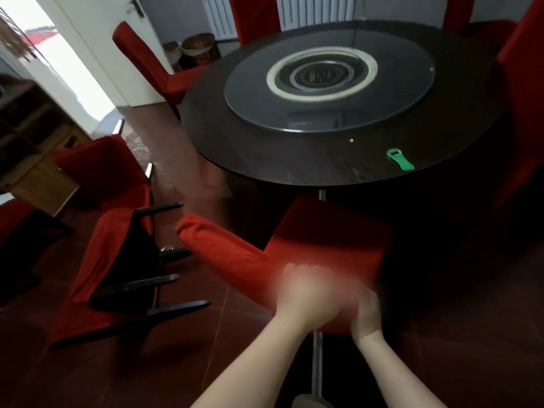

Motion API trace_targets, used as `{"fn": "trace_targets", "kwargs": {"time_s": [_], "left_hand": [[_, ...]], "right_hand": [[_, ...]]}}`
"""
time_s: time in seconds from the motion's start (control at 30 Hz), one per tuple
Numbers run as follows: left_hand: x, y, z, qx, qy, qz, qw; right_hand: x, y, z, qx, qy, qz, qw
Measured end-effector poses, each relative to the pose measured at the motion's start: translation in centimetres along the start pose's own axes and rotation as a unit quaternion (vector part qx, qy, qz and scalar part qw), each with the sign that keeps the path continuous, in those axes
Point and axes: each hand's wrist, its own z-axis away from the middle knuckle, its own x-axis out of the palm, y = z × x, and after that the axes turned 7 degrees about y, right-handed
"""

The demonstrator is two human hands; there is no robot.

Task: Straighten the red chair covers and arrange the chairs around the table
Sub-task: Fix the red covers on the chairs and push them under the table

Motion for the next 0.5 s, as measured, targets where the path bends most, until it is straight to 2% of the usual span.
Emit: {"fn": "trace_targets", "kwargs": {"time_s": [0.07,0.17,0.33,0.5], "left_hand": [[-0.7,-1.1,0.1,0.028,-0.037,0.024,0.999],[-3.1,-4.0,-0.6,-0.006,-0.050,0.039,0.998],[-10.3,-10.9,-1.4,-0.099,-0.013,-0.029,0.995],[-17.5,-18.8,1.4,-0.191,0.005,-0.093,0.977]], "right_hand": [[-1.4,-0.9,-1.4,-0.026,-0.071,0.094,0.993],[-1.6,-4.2,-5.0,-0.067,-0.115,0.199,0.971],[5.0,-13.0,-5.9,-0.182,-0.192,0.232,0.936],[13.6,-18.6,-1.6,-0.310,-0.315,0.240,0.864]]}}
